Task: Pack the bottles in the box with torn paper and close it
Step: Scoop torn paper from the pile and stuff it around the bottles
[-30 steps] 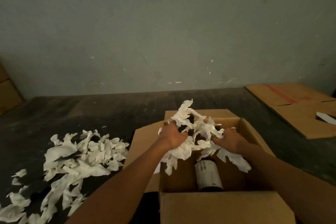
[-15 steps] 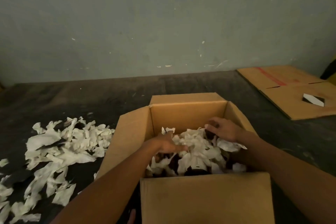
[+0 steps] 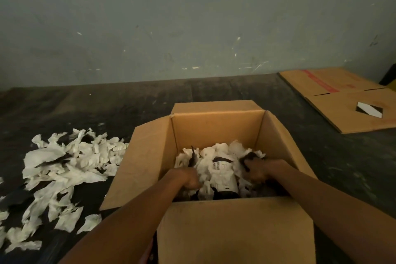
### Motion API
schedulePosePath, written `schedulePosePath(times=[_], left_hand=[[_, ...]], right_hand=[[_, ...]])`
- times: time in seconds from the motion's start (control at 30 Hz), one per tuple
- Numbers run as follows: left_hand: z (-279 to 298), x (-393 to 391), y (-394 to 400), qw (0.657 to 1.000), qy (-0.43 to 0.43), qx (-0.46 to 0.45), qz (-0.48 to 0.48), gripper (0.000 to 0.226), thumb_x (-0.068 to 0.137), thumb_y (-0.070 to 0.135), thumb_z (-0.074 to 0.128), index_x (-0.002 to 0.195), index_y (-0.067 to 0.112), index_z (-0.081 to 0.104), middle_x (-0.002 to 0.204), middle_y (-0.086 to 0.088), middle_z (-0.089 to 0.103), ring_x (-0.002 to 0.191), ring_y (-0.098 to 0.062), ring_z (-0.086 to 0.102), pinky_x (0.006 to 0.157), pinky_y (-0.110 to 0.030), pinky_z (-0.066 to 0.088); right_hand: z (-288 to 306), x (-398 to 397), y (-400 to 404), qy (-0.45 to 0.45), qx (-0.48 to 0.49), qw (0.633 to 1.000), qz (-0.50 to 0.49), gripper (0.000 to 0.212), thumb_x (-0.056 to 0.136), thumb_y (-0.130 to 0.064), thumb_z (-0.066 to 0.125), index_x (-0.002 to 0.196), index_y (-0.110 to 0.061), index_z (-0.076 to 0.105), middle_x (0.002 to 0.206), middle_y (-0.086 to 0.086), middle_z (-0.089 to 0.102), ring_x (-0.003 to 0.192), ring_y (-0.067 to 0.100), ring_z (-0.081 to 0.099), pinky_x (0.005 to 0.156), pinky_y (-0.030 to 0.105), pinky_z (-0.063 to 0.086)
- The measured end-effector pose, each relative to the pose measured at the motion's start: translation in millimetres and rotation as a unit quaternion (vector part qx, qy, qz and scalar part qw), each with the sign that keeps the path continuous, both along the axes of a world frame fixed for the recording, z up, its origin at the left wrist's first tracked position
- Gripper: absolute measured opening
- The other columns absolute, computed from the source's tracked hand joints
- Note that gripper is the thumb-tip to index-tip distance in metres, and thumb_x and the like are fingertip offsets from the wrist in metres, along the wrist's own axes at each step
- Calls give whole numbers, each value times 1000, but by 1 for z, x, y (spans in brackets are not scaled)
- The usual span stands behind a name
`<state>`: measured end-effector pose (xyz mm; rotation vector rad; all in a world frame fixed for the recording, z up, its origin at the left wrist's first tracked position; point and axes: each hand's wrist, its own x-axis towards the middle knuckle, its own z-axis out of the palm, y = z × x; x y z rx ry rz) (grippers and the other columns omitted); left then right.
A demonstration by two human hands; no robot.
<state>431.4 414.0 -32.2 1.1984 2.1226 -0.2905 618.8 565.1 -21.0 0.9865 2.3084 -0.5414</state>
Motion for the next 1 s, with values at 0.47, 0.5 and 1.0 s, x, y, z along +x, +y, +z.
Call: schedulePosePath(times=[0.47,0.5,1.0], left_hand=[[-22,-5,51,976,-180,105,55,77,94,69,13,156,23,22,163,-4,20,148,-25,22,120,-41,18],[-25,-6,54,979,-168,105,51,76,95,69,11,156,24,19,164,-4,16,149,-26,17,121,-44,14],[-35,-12,22,993,-83,-36,-71,61,98,53,42,148,20,38,151,-3,43,132,-25,46,112,-41,35]], right_hand=[[-22,-28,45,-23,66,997,15,78,97,-47,45,156,-17,4,163,14,-5,148,39,6,118,49,20],[-22,-30,47,-1,71,997,6,79,96,-48,47,156,-19,3,163,12,-9,148,40,2,118,50,18],[-20,1,5,-193,-61,967,155,67,97,-47,45,155,-34,14,161,0,23,141,29,35,113,44,33]])
